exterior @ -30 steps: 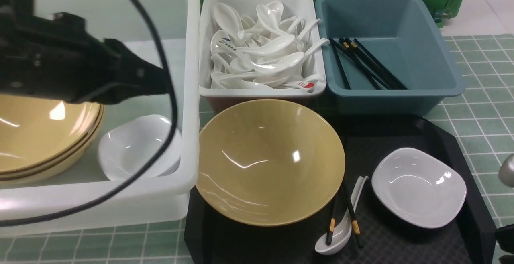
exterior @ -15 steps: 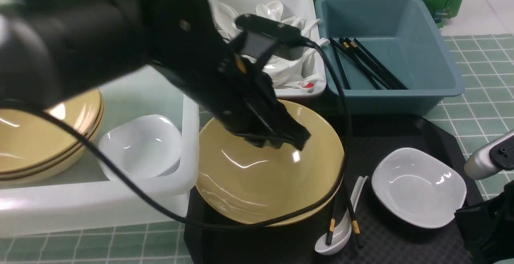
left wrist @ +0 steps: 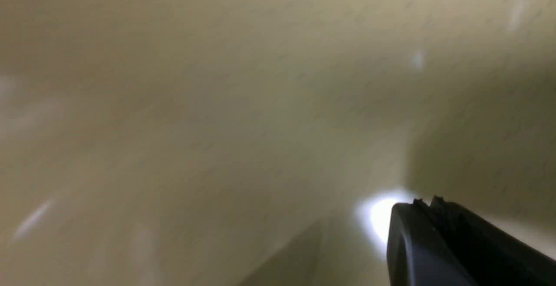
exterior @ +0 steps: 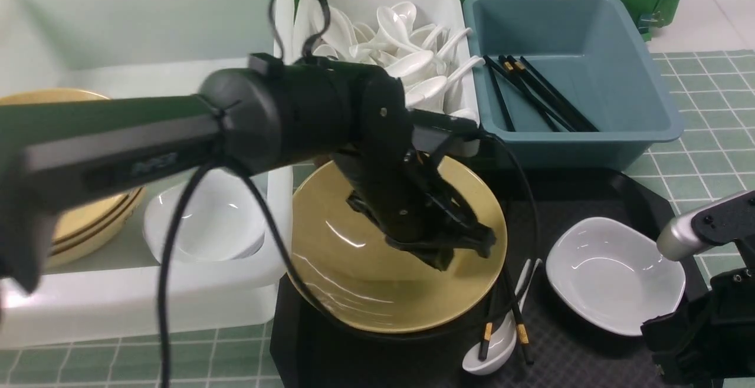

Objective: On blue table put chopsticks spoon bowls plates into blue grey white boxes.
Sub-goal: 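Grasp the large bowl on the tray by its rim, then place the tan bowl onto the bowl stack in the left bin with the left gripper, then reach for and grasp the small white dish on the black tray, then place the white bowl into the white bin on top of the stacked bowls with the right gripper, then reach down and grasp the white spoon resting in the bowl with the right gripper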

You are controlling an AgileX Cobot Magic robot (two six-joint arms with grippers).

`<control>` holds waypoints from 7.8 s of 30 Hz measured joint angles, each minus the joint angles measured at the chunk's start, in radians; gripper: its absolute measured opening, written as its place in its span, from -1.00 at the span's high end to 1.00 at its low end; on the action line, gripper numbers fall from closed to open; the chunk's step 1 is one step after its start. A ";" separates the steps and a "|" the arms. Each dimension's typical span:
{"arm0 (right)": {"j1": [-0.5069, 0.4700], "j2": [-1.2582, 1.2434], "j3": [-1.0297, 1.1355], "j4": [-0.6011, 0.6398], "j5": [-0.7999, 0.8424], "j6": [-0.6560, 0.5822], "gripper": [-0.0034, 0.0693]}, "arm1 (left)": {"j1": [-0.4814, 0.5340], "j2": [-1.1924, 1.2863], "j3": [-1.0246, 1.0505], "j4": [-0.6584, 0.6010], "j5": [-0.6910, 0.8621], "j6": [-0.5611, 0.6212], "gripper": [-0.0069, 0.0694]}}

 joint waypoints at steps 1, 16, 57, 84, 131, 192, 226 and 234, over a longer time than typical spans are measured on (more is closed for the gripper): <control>0.000 0.000 0.000 0.009 0.000 -0.004 0.80 | -0.004 0.017 -0.017 -0.030 0.006 0.017 0.81; 0.000 0.002 0.000 0.020 0.003 -0.011 0.80 | -0.017 0.081 -0.253 -0.334 0.282 0.306 0.81; 0.000 0.002 0.000 0.035 -0.004 -0.011 0.80 | 0.091 0.128 -0.437 0.260 0.426 0.063 0.77; 0.000 0.002 0.000 0.041 -0.014 -0.011 0.76 | 1.264 -0.429 -0.031 0.013 0.341 0.106 0.80; 0.000 0.295 -0.142 -0.224 -0.163 0.051 0.32 | 0.700 -0.799 0.215 -0.204 0.176 0.410 0.81; 0.487 0.965 -1.409 -0.017 0.134 0.060 0.71 | 0.595 -1.438 0.927 0.441 -0.356 -0.263 0.81; 0.459 0.964 -1.768 -0.534 0.602 0.238 -0.46 | 0.595 -1.438 0.962 0.407 -0.421 -0.265 0.81; 0.284 0.664 -1.065 -0.513 0.488 0.326 -0.39 | 0.595 -1.438 0.962 0.401 -0.429 -0.265 0.81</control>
